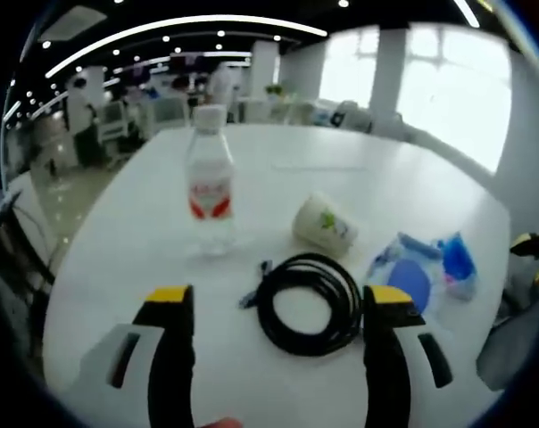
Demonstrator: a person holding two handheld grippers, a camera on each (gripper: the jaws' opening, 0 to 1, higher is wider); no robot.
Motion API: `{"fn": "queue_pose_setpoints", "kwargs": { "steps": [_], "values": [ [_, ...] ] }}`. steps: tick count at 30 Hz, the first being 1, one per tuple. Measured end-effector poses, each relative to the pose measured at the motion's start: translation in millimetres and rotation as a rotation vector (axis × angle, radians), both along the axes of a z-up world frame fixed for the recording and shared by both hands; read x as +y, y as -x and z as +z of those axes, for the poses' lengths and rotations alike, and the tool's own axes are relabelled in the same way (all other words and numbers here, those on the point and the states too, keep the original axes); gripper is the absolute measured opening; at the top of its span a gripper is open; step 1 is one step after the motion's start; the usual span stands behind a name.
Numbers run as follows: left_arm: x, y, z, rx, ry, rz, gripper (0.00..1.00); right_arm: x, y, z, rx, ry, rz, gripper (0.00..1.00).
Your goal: Arrange the tabletop items into an orderly group along one side of the table until the central work area is clear of visible clutter.
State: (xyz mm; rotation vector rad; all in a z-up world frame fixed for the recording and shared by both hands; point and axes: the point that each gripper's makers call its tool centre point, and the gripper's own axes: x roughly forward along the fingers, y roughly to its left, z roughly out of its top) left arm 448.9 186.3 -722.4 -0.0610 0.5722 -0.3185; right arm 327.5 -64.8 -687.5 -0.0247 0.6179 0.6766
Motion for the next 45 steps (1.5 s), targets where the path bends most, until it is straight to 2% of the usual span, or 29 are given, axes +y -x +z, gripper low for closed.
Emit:
{"fn": "queue_pose_setpoints", "kwargs": {
  "steps": [1, 2, 4, 13, 35, 41, 45],
  "values": [
    [-6, -0.7, 0.8, 0.000, 0.003, -0.029, 0.72, 0, 0, 0.1, -0.001, 0.000, -0.001, 0.54],
    [-13, -1.9, 0.4, 0.000, -0.034, -0.071, 0.72, 0, 0, 0.1, -0.001, 0.000, -0.001, 0.54],
    [-22, -5.3, 1.7, -0.004, -0.050, -0.110, 0.72, 0, 0, 0.4, -0.002, 0.000, -0.003, 0.54],
    [-40, -31.6, 10.8, -0.018, -0.051, -0.179, 0.71, 0, -1, 1.5, -0.007, 0.002, -0.009, 0.54],
    [-63, -83.9, 15.4, -0.021, -0.067, -0.253, 0.69, -6, -5, -1.3, 0.005, 0.010, -0.026, 0.53],
    [-66, -92.5, 14.9, -0.018, -0.070, -0.263, 0.69, -6, -5, -3.1, 0.010, 0.015, -0.026, 0.53],
    [-70, -94.6, 8.0, 0.005, -0.037, -0.262, 0.70, -5, -5, -3.5, 0.012, 0.021, -0.024, 0.53]
  ]
}}
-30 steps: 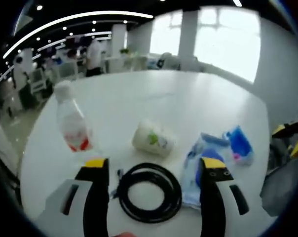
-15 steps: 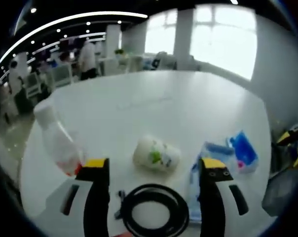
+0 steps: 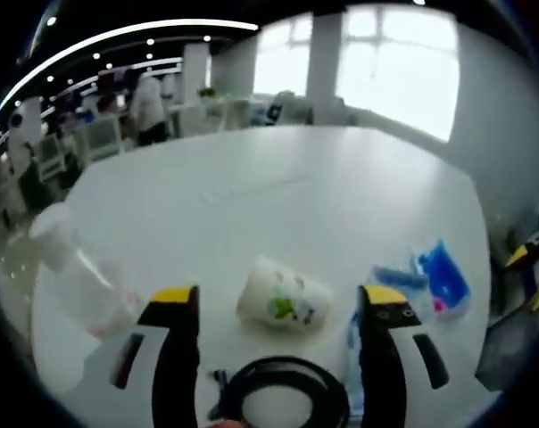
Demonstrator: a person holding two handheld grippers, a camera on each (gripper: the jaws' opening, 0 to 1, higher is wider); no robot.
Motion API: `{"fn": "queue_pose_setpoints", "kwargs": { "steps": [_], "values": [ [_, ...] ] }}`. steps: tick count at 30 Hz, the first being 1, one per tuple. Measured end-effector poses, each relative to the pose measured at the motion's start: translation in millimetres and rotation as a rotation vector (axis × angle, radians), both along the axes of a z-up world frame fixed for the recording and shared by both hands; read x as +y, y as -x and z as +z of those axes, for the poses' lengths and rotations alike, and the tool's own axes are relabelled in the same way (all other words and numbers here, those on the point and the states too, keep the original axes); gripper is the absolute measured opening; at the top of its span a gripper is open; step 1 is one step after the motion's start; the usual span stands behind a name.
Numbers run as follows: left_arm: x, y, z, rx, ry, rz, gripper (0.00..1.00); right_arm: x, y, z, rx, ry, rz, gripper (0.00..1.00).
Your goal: Arrange the tabletop items into an orderly group along one side of the table until the central work area is clear of visible clutter.
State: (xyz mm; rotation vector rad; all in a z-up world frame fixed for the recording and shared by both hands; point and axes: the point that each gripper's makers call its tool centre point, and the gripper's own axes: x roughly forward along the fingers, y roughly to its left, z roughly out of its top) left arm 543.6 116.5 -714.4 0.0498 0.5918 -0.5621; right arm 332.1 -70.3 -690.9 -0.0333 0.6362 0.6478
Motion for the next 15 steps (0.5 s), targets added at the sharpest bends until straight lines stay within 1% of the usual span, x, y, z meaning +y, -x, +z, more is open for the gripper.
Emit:
{"fn": "queue_pose_setpoints", "kwargs": {
  "steps": [1, 3, 7, 9, 11, 15],
  "values": [
    [-2, 0.7, -3.7, 0.012, -0.001, -0.008, 0.70, 0, 0, -0.1, 0.001, 0.000, 0.000, 0.53],
    [-4, 0.6, -6.8, 0.015, -0.006, -0.013, 0.71, 0, 0, -0.2, 0.001, 0.001, -0.001, 0.53],
    [-10, -2.4, -11.4, 0.036, 0.015, -0.025, 0.72, 0, 0, -0.9, 0.004, 0.001, 0.000, 0.53],
    [-16, -3.5, -14.0, 0.055, 0.030, -0.044, 0.74, -1, 0, -1.1, 0.004, 0.003, 0.000, 0.53],
    [-19, -5.9, -16.7, 0.069, 0.028, -0.058, 0.76, -1, 1, -1.0, 0.005, 0.002, -0.001, 0.52],
    [-22, -12.2, -16.4, 0.074, 0.030, -0.073, 0.76, 0, 0, -0.7, 0.003, 0.002, 0.000, 0.52]
  ]
}}
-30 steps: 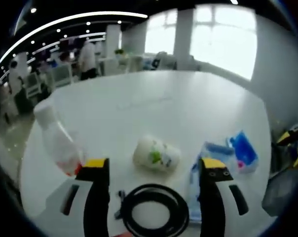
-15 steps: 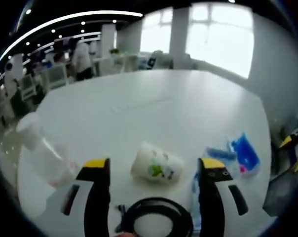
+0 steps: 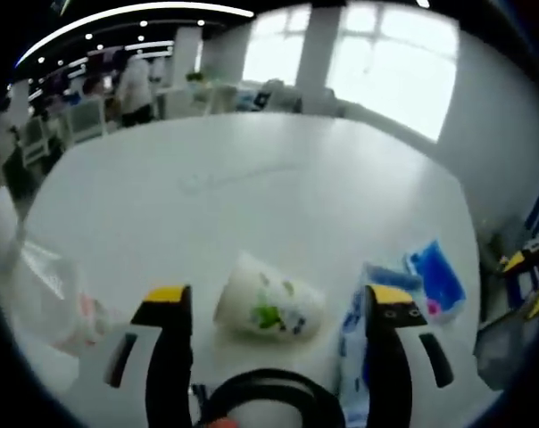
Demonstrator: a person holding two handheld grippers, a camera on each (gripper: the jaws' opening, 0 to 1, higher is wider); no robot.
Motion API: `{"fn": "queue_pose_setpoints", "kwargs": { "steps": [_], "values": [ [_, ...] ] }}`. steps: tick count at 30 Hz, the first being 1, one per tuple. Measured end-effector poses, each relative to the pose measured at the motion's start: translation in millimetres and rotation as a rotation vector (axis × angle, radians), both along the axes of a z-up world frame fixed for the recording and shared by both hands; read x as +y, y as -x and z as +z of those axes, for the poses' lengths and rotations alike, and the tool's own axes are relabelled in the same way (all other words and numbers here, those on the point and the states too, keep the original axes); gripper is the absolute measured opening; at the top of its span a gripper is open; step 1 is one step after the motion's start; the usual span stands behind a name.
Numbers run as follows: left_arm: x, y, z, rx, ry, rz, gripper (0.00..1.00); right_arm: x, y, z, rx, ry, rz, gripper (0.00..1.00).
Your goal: Arrange the tabletop items into an orderly group along one side of the table until the central work area is clear of visible clutter.
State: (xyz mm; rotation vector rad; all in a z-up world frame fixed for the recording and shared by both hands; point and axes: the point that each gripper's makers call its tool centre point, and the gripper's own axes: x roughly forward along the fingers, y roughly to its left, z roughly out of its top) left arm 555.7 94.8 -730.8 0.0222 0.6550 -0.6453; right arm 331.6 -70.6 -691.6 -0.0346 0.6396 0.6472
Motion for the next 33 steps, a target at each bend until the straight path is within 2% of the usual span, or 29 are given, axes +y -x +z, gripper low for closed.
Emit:
{"fn": "queue_pose_setpoints", "kwargs": {
  "steps": [12, 15, 18, 20, 21, 22, 24, 30, 33],
  "values": [
    [-5, -1.6, -11.3, 0.033, -0.031, -0.033, 0.69, -2, -2, 0.7, -0.005, -0.003, -0.011, 0.52],
    [-4, 0.3, -13.5, 0.036, -0.041, -0.035, 0.62, -2, -2, 0.5, -0.004, -0.004, -0.012, 0.52],
    [-1, 1.4, -14.5, 0.030, -0.058, -0.028, 0.49, -1, -1, 0.1, -0.002, -0.004, -0.008, 0.51],
    [3, 1.6, -12.6, 0.020, -0.065, -0.014, 0.32, -1, -1, -0.3, -0.001, -0.004, -0.005, 0.51],
    [6, 1.0, -12.1, 0.015, -0.071, -0.005, 0.19, -1, -1, -0.1, -0.002, -0.004, -0.005, 0.51],
    [6, -0.9, -8.4, 0.013, -0.035, 0.023, 0.14, 0, -1, 0.2, -0.003, -0.003, -0.006, 0.51],
    [8, 2.1, -5.1, 0.027, -0.012, 0.033, 0.10, 0, -1, 0.4, -0.002, -0.007, -0.005, 0.51],
    [13, 2.1, 3.3, 0.006, -0.027, 0.032, 0.05, 1, -1, 1.0, -0.006, -0.006, 0.000, 0.50],
    [15, -1.6, 9.4, -0.004, -0.022, 0.045, 0.00, 1, -1, 1.3, -0.008, -0.006, 0.002, 0.50]
  ]
}}
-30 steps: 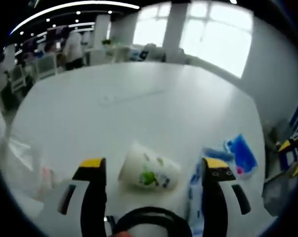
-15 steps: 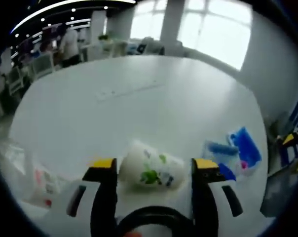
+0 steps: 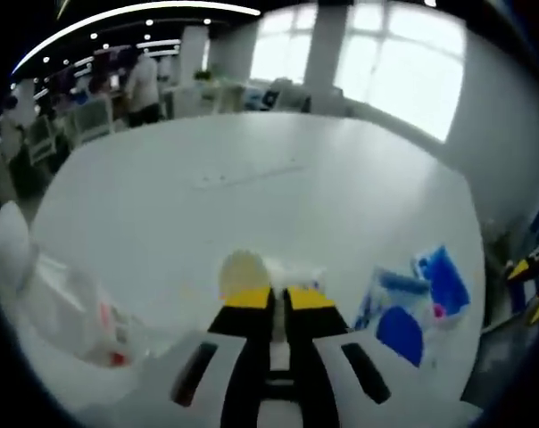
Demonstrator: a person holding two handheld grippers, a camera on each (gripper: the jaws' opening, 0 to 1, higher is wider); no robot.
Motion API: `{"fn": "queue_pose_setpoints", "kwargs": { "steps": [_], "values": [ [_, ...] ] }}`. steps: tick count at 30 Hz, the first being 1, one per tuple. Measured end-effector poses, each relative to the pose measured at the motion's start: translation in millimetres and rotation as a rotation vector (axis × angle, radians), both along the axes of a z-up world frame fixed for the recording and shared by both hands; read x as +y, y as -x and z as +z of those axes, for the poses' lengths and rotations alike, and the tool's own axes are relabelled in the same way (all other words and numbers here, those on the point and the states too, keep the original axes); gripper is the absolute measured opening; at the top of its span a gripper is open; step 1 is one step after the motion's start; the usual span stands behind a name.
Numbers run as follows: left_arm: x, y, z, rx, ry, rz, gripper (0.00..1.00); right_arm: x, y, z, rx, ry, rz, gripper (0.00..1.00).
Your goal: Arrange the tabletop items into an orderly group along one side of the table until the central work area is clear of visible clutter.
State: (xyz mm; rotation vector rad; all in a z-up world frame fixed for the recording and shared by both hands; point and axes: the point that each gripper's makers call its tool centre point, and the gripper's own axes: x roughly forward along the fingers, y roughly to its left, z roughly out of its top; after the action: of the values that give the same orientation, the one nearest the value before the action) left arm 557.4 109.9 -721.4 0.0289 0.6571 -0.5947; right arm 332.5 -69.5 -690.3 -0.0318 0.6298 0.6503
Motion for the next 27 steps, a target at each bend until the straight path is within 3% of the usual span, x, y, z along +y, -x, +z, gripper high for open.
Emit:
{"fn": "queue_pose_setpoints", "kwargs": {
  "steps": [2, 4, 5, 7, 13, 27],
  "values": [
    [7, -1.6, 0.0, -0.014, -0.070, -0.003, 0.00, 0, 0, 0.2, -0.002, 0.000, 0.000, 0.50],
    [-2, 2.6, 2.7, 0.006, -0.022, -0.032, 0.00, 0, 0, 0.8, -0.004, -0.002, -0.001, 0.50],
    [2, -0.1, 4.4, -0.032, -0.084, -0.046, 0.00, 0, 0, 0.9, -0.005, -0.002, -0.002, 0.50],
    [0, 1.4, 4.7, -0.024, -0.084, -0.054, 0.00, -1, -1, 1.1, -0.006, -0.002, -0.002, 0.50],
    [3, 0.8, 9.5, -0.064, -0.170, -0.087, 0.00, 0, -1, 2.5, -0.011, -0.004, -0.001, 0.50],
    [30, -1.9, 18.6, -0.065, -0.229, -0.076, 0.00, 0, -1, 5.5, -0.021, -0.013, -0.005, 0.49]
  ]
}}
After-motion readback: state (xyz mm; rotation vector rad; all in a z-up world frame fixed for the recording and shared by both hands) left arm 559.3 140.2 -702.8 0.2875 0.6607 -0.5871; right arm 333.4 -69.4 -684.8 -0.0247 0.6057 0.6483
